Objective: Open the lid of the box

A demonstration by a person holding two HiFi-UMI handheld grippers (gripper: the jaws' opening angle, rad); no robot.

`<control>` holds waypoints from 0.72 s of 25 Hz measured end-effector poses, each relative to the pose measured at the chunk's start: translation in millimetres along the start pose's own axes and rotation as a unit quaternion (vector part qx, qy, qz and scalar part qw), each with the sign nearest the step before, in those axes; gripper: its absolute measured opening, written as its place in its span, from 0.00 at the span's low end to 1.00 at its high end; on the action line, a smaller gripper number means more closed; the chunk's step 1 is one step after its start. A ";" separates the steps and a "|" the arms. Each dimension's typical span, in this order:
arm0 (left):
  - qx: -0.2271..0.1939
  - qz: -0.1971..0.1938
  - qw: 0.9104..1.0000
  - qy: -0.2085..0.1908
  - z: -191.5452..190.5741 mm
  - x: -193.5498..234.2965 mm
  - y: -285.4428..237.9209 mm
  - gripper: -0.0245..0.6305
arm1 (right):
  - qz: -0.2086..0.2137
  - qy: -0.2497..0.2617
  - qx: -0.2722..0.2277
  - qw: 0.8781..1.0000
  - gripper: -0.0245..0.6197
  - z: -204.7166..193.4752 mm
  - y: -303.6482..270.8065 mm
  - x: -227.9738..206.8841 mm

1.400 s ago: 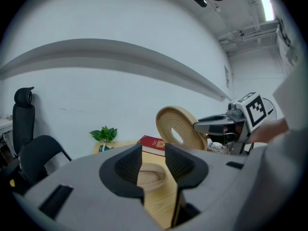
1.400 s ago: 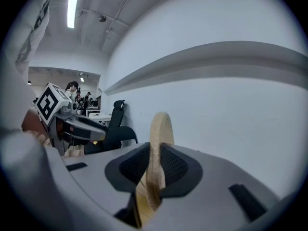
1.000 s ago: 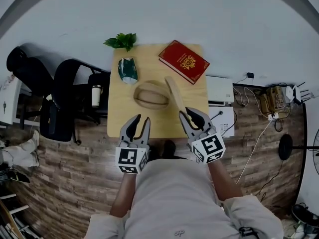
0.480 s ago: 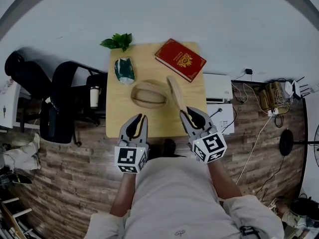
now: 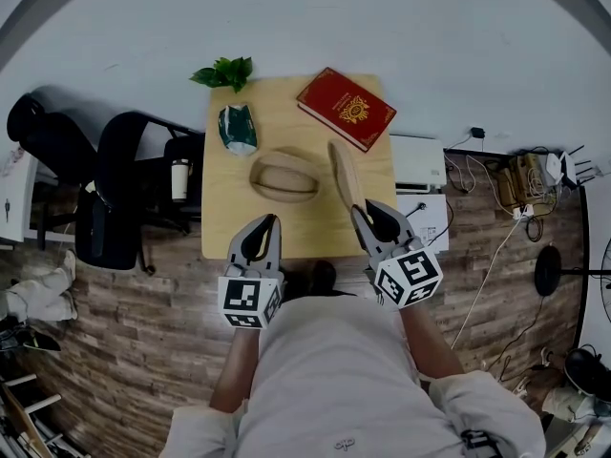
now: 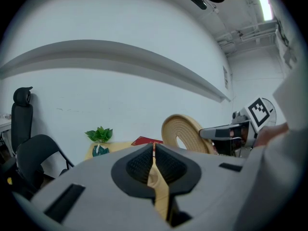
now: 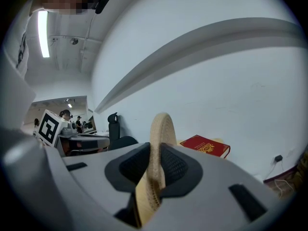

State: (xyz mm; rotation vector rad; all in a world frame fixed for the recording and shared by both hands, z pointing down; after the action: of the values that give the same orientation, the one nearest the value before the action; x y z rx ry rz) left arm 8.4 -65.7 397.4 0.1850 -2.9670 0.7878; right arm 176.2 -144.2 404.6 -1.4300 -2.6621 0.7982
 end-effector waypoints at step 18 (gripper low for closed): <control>0.006 -0.001 1.000 0.010 -5.3 7.2 -1.4 0.06 | -0.003 -0.011 0.008 1.000 0.15 -3.1 -4.7 -1.4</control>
State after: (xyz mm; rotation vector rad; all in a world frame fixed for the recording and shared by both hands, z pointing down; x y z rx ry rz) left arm 1.6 -65.0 403.4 0.1807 -2.9439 0.8028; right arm 174.2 -146.1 409.7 -1.4179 -2.6686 0.8379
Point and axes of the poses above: the fingertips, and each gripper's own axes: y backward along the fingers, x to its left, z out of its top, the point moved 3 cm from there along y, backward along the fingers, and after that the axes turned 11 degrees about x, right-handed, at the moved point
